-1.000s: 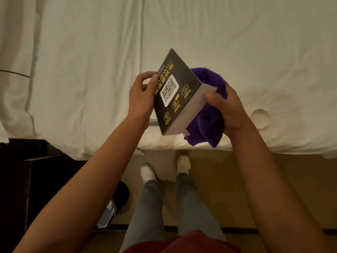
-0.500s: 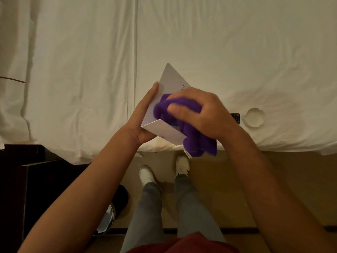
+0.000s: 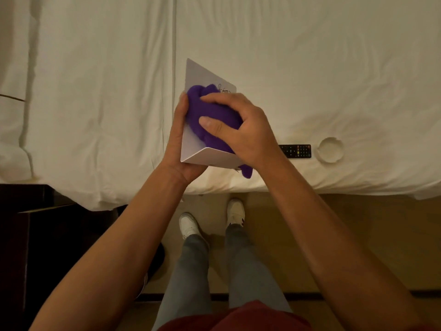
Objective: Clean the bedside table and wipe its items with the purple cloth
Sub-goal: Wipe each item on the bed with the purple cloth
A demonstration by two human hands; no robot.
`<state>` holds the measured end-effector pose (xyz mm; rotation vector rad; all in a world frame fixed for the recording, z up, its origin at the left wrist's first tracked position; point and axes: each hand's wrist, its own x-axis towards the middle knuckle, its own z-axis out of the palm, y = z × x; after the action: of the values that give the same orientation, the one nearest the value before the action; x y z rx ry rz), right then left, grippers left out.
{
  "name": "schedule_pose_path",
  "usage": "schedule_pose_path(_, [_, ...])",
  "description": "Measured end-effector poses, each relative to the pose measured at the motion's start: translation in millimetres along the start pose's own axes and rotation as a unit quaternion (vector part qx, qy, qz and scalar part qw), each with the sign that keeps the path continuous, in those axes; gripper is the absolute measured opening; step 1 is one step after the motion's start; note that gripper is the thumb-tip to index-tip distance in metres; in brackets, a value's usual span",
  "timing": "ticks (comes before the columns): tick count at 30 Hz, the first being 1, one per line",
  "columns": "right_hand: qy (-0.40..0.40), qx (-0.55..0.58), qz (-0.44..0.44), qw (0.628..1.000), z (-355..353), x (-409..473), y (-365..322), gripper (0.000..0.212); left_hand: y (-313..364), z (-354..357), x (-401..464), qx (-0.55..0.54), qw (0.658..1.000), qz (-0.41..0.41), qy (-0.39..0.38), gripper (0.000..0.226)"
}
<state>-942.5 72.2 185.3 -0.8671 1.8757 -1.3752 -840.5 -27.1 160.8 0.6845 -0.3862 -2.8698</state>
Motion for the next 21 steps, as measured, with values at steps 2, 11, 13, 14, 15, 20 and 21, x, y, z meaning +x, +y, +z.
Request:
schedule_pose_path(2, [-0.069, 0.049, 0.026, 0.996, -2.7, -0.6, -0.5, 0.033, 5.2, -5.8, 0.4, 0.008, 1.0, -0.008, 0.011, 0.069])
schedule_pose_path(11, [-0.334, -0.001, 0.105, 0.937, -30.7, 14.9, -10.9, 0.018, 24.3, -5.4, -1.3, 0.089, 0.994, -0.05, -0.026, 0.051])
schedule_pose_path(13, [-0.364, -0.088, 0.112, 0.92, -38.2, 19.6, -6.9, 0.018, 34.2, -8.3, -1.2, 0.142, 0.988, -0.048, -0.021, 0.054])
schedule_pose_path(14, [-0.351, -0.136, 0.106, 0.92, -44.2, 21.9, -2.2, 0.018, 38.8, -12.4, -0.9, 0.148, 0.988, -0.049, -0.009, 0.059])
schedule_pose_path(15, [-0.32, -0.174, 0.103, 0.926, -50.8, 23.4, 3.9, 0.017, 42.8, -16.1, -1.0, 0.147, 0.988, -0.049, 0.006, 0.065])
schedule_pose_path(20, [0.034, -0.045, 0.115, 0.992, -59.1, 10.3, 25.7, 0.009, 38.2, -22.4, 0.5, 0.043, 0.985, 0.079, 0.145, 0.065])
schedule_pose_path(21, [0.095, 0.009, 0.133, 0.986, -50.4, 7.5, 27.7, 0.009, 33.6, -21.5, 1.3, 0.014, 0.975, 0.127, 0.184, 0.059])
